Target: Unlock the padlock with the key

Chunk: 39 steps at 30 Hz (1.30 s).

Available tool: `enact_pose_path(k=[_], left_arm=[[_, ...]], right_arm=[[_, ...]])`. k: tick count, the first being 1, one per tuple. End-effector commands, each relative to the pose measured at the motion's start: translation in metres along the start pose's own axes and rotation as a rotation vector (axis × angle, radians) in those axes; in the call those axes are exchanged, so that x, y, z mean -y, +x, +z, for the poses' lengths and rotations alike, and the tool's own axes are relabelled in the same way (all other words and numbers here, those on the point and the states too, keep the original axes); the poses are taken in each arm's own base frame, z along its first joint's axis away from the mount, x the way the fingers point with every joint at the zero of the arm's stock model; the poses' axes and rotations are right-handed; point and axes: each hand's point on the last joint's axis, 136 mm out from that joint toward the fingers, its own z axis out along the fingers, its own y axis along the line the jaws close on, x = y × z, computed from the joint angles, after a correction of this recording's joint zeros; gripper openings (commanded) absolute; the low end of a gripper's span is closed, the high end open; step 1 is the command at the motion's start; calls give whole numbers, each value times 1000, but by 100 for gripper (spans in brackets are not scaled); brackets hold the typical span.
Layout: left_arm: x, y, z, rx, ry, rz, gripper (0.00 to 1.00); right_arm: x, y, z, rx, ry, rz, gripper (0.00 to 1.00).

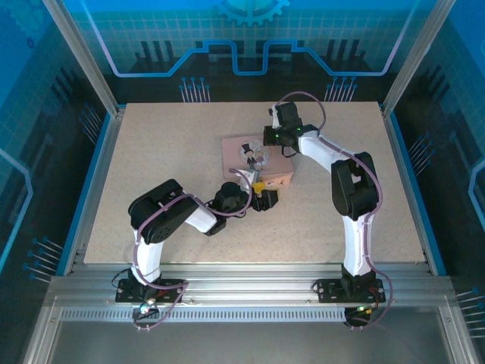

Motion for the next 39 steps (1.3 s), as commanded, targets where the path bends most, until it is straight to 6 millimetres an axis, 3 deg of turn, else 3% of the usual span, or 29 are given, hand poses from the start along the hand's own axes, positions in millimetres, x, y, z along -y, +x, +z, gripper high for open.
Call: enact_pose_path(k=[1, 6, 10, 13, 22, 24, 31, 37, 39], left_arm=[[5, -9, -16, 32, 15, -6, 83], [5, -2, -40, -6, -10, -30, 84], [6, 2, -52, -33, -18, -62, 87], [6, 3, -54, -57, -31, -72, 93], [4, 1, -38, -72, -47, -100, 94], [3, -1, -36, -59, -44, -103, 94], [-7, 0, -30, -49, -64, -112, 95], [-17, -5, -26, -21, -112, -77, 96], [-24, -7, -27, -5, -146, -69, 96]], right_arm=[[-1, 9, -10, -36, 26, -33, 0], [2, -15, -22, 7, 39, -56, 0], [15, -27, -17, -3, 76, -54, 0], [24, -36, -10, -7, 98, -47, 0], [41, -44, 14, -53, 132, -39, 0], [45, -35, 26, -89, 131, -39, 0], [47, -9, 38, -169, 119, -47, 0], [45, 20, 36, -212, 119, -70, 0], [40, 16, 26, -194, 111, -71, 0]])
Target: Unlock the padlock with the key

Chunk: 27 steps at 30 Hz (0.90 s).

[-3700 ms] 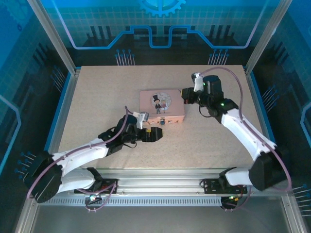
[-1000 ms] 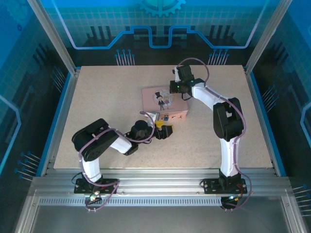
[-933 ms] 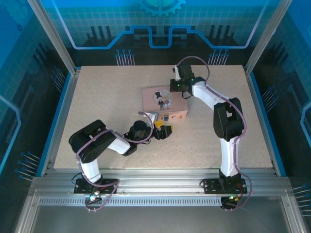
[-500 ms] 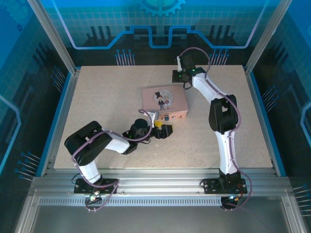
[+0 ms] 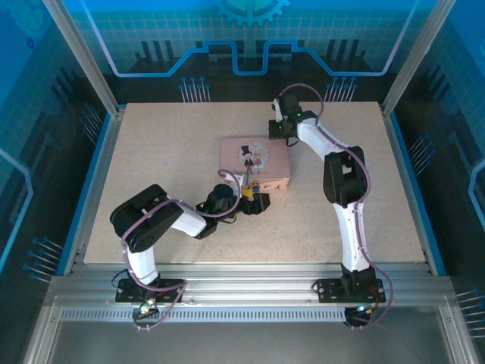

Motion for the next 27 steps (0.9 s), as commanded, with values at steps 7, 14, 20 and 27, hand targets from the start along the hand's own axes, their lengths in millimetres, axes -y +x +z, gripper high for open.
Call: enact_pose_path(k=[7, 14, 20, 27], left_arm=[[-21, -21, 0, 105, -125, 59, 96], [-30, -15, -3, 103, -176, 92, 97], [-36, -13, -1, 112, -199, 83, 96], [-37, -17, -10, 131, -209, 75, 93]], right_arm=[[-15, 28, -12, -65, -20, -39, 0], [-20, 28, -15, -55, -28, -49, 0], [-21, 34, -13, -59, -29, -45, 0], [-21, 29, -17, -41, -23, -53, 0]])
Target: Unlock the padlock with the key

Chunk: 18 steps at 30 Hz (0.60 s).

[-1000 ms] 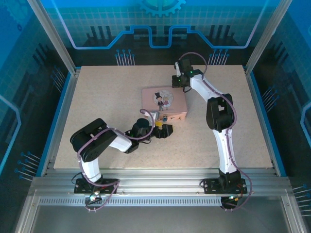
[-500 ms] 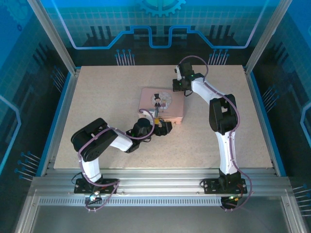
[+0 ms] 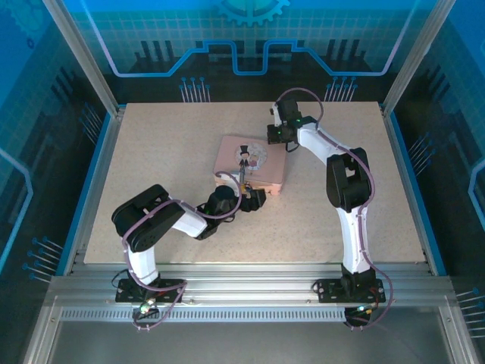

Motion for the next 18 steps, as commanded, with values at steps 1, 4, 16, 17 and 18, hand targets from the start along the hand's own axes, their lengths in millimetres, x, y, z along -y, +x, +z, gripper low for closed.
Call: enact_pose_path(k=[1, 4, 16, 17, 18], left_arm=[[-6, -6, -4, 24, -32, 25, 93], [-10, -4, -3, 13, -54, 35, 94], [10, 6, 15, -81, 184, -18, 87], [11, 4, 14, -77, 203, -30, 86], [12, 3, 14, -72, 224, -37, 85]], right_arm=[[-9, 17, -6, -56, -9, -28, 0], [-9, 17, -6, -56, -10, -27, 0], [-14, 20, -7, -57, -18, -29, 0], [-15, 20, -8, -55, -20, -31, 0], [-15, 20, -8, -55, -19, -32, 0]])
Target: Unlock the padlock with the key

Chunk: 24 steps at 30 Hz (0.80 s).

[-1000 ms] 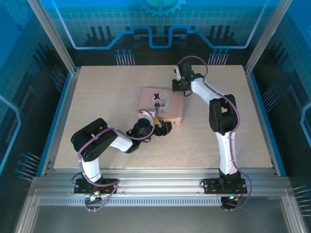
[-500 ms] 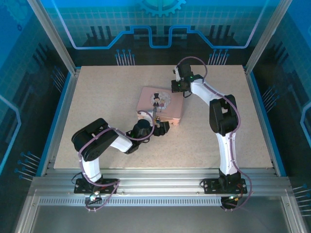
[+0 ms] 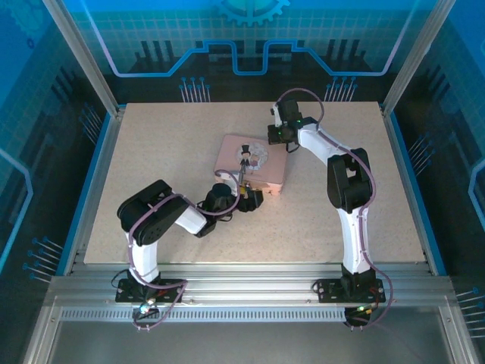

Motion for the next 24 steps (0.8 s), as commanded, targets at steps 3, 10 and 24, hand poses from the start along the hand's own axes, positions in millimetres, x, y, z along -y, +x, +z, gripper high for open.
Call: enact_pose_path(k=[3, 10, 24], left_arm=[[26, -12, 3, 9, 203, -13, 85], [35, -17, 1, 4, 289, -38, 73], [43, -20, 1, 21, 352, -72, 57]], right_arm=[[-16, 20, -7, -65, -26, -33, 0], [-17, 22, -8, -65, -25, -35, 0], [-18, 25, -8, -66, -23, -32, 0]])
